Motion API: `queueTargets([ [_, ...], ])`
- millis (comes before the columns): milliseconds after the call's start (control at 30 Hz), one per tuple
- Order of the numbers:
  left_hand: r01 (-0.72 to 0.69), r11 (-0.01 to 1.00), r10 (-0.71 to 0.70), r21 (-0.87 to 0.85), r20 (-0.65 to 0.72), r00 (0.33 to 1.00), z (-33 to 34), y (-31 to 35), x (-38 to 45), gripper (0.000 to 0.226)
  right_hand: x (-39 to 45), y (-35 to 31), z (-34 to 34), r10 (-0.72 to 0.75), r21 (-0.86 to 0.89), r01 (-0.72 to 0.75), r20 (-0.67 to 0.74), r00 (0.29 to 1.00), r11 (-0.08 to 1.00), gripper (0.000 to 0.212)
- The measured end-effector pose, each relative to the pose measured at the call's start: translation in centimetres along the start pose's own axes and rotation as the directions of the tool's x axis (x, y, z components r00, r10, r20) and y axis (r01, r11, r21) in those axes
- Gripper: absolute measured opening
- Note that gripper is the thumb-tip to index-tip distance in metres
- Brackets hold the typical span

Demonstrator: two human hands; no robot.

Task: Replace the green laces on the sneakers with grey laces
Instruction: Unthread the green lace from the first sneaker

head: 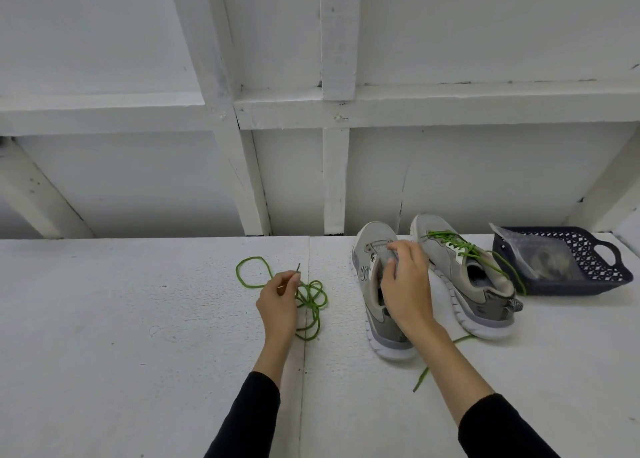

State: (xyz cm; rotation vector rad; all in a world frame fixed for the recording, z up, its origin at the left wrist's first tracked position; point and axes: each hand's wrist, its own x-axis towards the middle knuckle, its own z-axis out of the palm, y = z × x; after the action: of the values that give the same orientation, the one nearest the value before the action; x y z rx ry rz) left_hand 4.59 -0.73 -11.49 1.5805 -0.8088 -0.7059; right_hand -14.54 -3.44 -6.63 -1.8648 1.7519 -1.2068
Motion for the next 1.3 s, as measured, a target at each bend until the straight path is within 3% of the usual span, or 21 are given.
queueTargets([
  [133, 0.099, 0.985, -0.092, -0.143, 0.054, 0.994, 0.2, 1.9, 0.0, 0.005, -0.1, -0.7, 0.1, -0.032, 0.125, 0.027, 0.041, 0.999, 0.992, 0.020],
  [233, 0.192, 0.948, -0.155, -0.255, 0.158, 0.975, 0.4, 3.5, -0.3, 0.007, 0.3, -0.5, 0.1, 0.021, 0.168, -0.042, 0.124, 0.992, 0.985, 0.017],
  [333, 0.225, 0.949, -0.166, -0.222, 0.257, 0.952, 0.6, 4.7, -0.7, 0.013, 0.6, -0.5, -0.2, 0.025, 0.226, -0.071, 0.198, 0.980, 0.972, 0.025],
  [467, 0.223, 0.963, -0.167, -0.154, 0.311, 0.936, 1.0, 5.4, -0.9, 0.022, 1.0, -1.0, 0.0, -0.108, 0.006, 0.113, 0.340, 0.934, 0.994, 0.041],
  [533, 0.216, 0.964, -0.156, -0.152, 0.334, 0.930, 1.0, 5.7, -1.0, 0.022, 0.9, -1.0, 0.6, -0.100, -0.003, 0.114, 0.443, 0.891, 0.994, 0.032],
  [633, 0.284, 0.928, -0.175, -0.243, 0.387, 0.905, 0.9, 5.6, -0.9, 0.015, 0.4, -1.0, 1.0, -0.095, 0.113, 0.047, 0.468, 0.879, 0.992, 0.013],
  [700, 0.447, 0.771, -0.203, -0.454, 0.491, 0.847, 0.9, 5.9, -0.7, 0.014, 0.3, -1.4, 0.8, -0.075, 0.235, -0.034, 0.438, 0.896, 0.971, 0.023],
  [800, 0.628, 0.252, -0.158, -0.736, 0.609, 0.777, 1.1, 6.9, -0.2, 0.013, 0.2, -2.3, 0.1, 0.001, 0.408, -0.180, 0.402, 0.916, 0.895, 0.033],
  [833, 0.628, 0.131, -0.131, -0.767, 0.615, 0.778, 1.0, 7.0, 0.0, 0.014, 0.3, -2.4, -0.2, 0.041, 0.461, -0.243, 0.406, 0.913, 0.853, 0.034],
  [867, 0.631, 0.075, -0.102, -0.772, 0.624, 0.775, 1.0, 7.4, 0.2, 0.016, 0.4, -2.6, -0.5, 0.082, 0.526, -0.314, 0.418, 0.905, 0.790, 0.036],
  [900, 0.644, 0.122, -0.069, -0.755, 0.641, 0.765, 0.8, 7.8, 0.4, 0.017, 0.6, -2.6, -0.8, 0.127, 0.602, -0.400, 0.443, 0.888, 0.691, 0.037],
  [933, 0.634, 0.296, -0.031, -0.714, 0.656, 0.754, 0.5, 8.2, 0.6, 0.018, 0.8, -2.6, -1.2, 0.178, 0.665, -0.483, 0.474, 0.862, 0.570, 0.036],
  [967, 0.547, 0.575, 0.011, -0.608, 0.674, 0.739, 0.1, 8.5, 0.8, 0.018, 1.1, -2.4, -1.5, 0.227, 0.695, -0.546, 0.502, 0.834, 0.468, 0.034],
  [1000, 0.360, 0.838, 0.049, -0.410, 0.714, 0.699, -0.1, 8.7, 0.8, 0.018, 1.5, -2.2, -1.9, 0.265, 0.693, -0.586, 0.523, 0.810, 0.420, 0.033],
  [1033, 0.110, 0.979, 0.066, -0.173, 0.772, 0.632, -0.3, 8.4, 0.9, 0.019, 1.8, -2.1, -2.3, 0.287, 0.669, -0.609, 0.538, 0.792, 0.426, 0.031],
  [1100, -0.284, 0.945, 0.020, 0.159, 0.842, 0.539, -0.1, 7.6, 1.1, 0.020, 2.2, -2.4, -2.8, 0.284, 0.622, -0.611, 0.548, 0.786, 0.490, 0.028],
  [1133, -0.368, 0.899, 0.010, 0.238, 0.828, 0.561, 0.1, 7.4, 1.0, 0.017, 2.2, -2.8, -2.9, 0.269, 0.609, -0.601, 0.550, 0.790, 0.518, 0.027],
  [1167, -0.396, 0.875, 0.034, 0.277, 0.782, 0.623, 0.4, 7.3, 0.9, 0.016, 2.0, -3.5, -3.0, 0.248, 0.600, -0.587, 0.553, 0.795, 0.543, 0.026],
  [1233, -0.326, 0.919, 0.127, 0.221, 0.618, 0.776, 1.2, 7.3, 0.4, 0.016, 1.3, -5.0, -3.1, 0.186, 0.576, -0.544, 0.563, 0.805, 0.611, 0.025],
  [1300, -0.100, 0.995, 0.088, 0.004, 0.440, 0.894, 2.0, 7.7, -0.1, 0.016, 0.2, -5.9, -2.9, 0.123, 0.526, -0.495, 0.590, 0.798, 0.692, 0.027],
])
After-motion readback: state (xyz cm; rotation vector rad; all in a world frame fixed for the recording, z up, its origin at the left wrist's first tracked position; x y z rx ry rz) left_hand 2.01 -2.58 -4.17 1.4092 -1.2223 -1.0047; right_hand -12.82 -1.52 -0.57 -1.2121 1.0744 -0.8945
